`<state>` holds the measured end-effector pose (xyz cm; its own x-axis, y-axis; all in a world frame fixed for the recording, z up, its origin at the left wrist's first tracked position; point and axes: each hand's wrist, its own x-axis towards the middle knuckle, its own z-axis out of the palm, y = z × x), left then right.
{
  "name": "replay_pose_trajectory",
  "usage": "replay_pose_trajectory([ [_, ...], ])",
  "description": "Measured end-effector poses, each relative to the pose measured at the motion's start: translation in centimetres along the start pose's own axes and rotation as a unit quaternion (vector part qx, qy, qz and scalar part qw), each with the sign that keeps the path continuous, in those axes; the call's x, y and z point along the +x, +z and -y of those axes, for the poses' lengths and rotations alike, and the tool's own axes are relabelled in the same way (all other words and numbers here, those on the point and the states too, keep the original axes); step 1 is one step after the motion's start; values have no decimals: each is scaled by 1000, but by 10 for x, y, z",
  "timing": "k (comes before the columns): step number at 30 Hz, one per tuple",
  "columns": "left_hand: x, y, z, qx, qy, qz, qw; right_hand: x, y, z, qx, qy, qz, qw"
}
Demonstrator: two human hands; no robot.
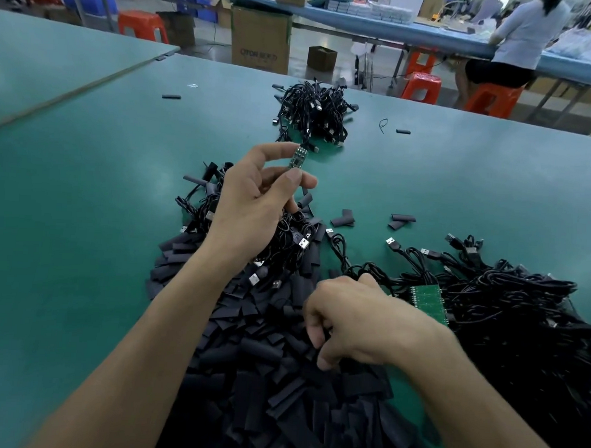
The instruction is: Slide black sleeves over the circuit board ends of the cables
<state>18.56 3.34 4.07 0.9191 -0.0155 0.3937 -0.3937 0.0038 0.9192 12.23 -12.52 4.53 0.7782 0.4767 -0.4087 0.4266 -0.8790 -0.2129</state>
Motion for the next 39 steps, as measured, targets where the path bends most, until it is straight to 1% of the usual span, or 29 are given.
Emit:
replay_pose_trajectory([
  [2,0,0,0,0,-3,2,1000,-2,-9,-6,89,-10,-20,996],
  [5,-1,0,1,7,-6,21,1000,-5,-23,-15,204,-63,-113,970],
  [8,-2,0,1,18,4,45,999,-9,-28,-24,339,-84,-203,915],
  [11,-4,2,3,67,12,67,995,-9,-26,-34,406,-71,-275,869],
  [14,-5,2,5,84,-3,90,992,-6,-22,-43,428,-48,-345,834],
  [16,-5,3,5,91,-9,98,991,-5,-18,-45,442,-37,-375,814],
  [21,-5,4,3,109,-41,103,988,-1,-14,-50,439,-1,-449,778],
  [26,-6,5,2,100,-32,108,989,1,-16,-53,426,-12,-480,767],
  [29,-6,4,2,109,-22,105,988,2,-16,-53,416,-10,-484,769],
  [31,-6,4,2,111,-25,98,989,3,-15,-53,411,-10,-487,771],
  [35,-6,5,1,109,-34,87,990,2,-14,-53,419,-23,-501,757],
  [39,-7,4,0,106,-39,88,990,2,-14,-49,417,-38,-508,753],
])
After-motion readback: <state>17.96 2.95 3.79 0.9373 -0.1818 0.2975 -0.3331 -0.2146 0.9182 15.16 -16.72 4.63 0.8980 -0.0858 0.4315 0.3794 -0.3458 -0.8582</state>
